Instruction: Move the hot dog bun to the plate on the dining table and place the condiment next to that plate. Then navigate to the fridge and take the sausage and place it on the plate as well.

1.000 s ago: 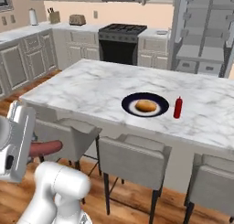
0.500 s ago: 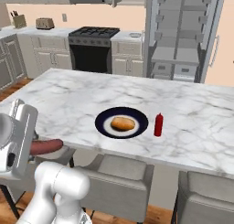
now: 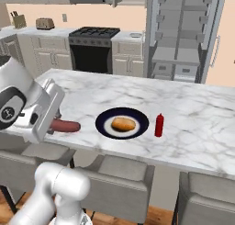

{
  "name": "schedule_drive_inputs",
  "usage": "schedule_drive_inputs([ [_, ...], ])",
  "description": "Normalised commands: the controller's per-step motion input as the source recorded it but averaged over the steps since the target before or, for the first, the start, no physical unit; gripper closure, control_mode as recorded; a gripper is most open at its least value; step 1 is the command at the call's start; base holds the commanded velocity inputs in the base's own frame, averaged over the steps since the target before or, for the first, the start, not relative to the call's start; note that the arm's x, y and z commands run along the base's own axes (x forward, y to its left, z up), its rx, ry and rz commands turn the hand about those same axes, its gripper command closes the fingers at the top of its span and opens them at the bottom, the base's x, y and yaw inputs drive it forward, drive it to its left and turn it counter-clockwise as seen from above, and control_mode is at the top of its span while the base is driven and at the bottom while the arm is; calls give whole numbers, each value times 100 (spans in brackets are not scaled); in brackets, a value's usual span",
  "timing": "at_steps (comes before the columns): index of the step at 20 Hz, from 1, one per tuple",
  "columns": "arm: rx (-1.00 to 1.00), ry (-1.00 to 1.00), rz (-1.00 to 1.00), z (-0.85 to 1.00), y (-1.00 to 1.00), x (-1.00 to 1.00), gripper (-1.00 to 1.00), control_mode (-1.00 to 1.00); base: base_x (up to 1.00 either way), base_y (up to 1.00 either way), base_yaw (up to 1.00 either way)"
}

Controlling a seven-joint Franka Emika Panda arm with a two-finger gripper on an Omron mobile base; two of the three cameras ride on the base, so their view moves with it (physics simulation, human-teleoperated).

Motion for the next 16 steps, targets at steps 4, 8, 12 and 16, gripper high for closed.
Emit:
schedule_drive_inputs([
  [4,9,16,0,0,-51,100,100,-100,0,0,0],
  [8,9,10,0,0,-47,96,100,-100,0,0,0],
  [12,1,9,0,-3,-10,92,100,-100,0,0,0],
  [16,0,12,0,-15,-1,89,100,-100,0,0,0],
])
